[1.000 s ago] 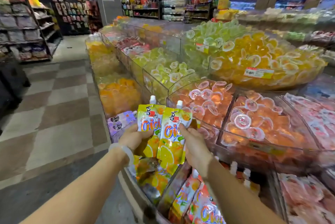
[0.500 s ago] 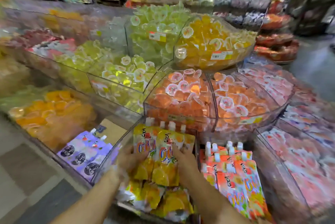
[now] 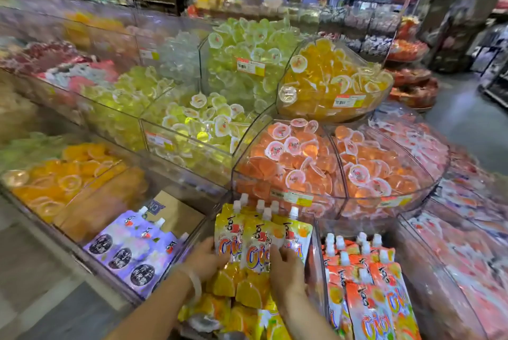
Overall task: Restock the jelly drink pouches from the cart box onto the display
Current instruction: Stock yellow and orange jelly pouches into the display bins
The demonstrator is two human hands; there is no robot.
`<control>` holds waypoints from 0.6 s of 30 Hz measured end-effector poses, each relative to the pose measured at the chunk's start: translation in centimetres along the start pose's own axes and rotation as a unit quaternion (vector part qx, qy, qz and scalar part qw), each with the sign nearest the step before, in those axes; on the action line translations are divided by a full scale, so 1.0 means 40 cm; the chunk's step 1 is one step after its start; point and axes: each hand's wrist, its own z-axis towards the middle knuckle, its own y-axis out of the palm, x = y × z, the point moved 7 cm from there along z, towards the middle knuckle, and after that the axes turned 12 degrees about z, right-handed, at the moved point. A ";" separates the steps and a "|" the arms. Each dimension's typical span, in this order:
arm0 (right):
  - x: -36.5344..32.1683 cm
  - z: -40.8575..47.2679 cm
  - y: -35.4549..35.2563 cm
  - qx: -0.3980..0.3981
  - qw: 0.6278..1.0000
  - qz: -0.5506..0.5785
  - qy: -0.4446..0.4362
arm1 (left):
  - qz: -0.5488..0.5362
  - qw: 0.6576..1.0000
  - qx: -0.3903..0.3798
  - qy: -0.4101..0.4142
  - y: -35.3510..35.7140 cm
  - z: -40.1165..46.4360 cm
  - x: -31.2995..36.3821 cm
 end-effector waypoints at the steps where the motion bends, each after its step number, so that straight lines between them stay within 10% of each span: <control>1: -0.002 0.001 -0.004 0.015 1.000 -0.001 -0.004 | 0.002 1.000 -0.003 0.005 -0.001 0.003 0.002; 11: -0.041 -0.015 -0.057 0.097 0.985 -0.107 -0.093 | 0.188 0.978 0.094 0.019 -0.019 0.002 0.002; 16: -0.049 -0.076 -0.020 0.013 0.909 -0.336 -0.247 | 0.531 0.817 0.161 0.155 0.017 -0.077 0.053; 18: -0.039 -0.100 0.006 -0.058 0.865 -0.417 -0.272 | 0.543 0.818 0.129 0.140 0.035 -0.078 0.039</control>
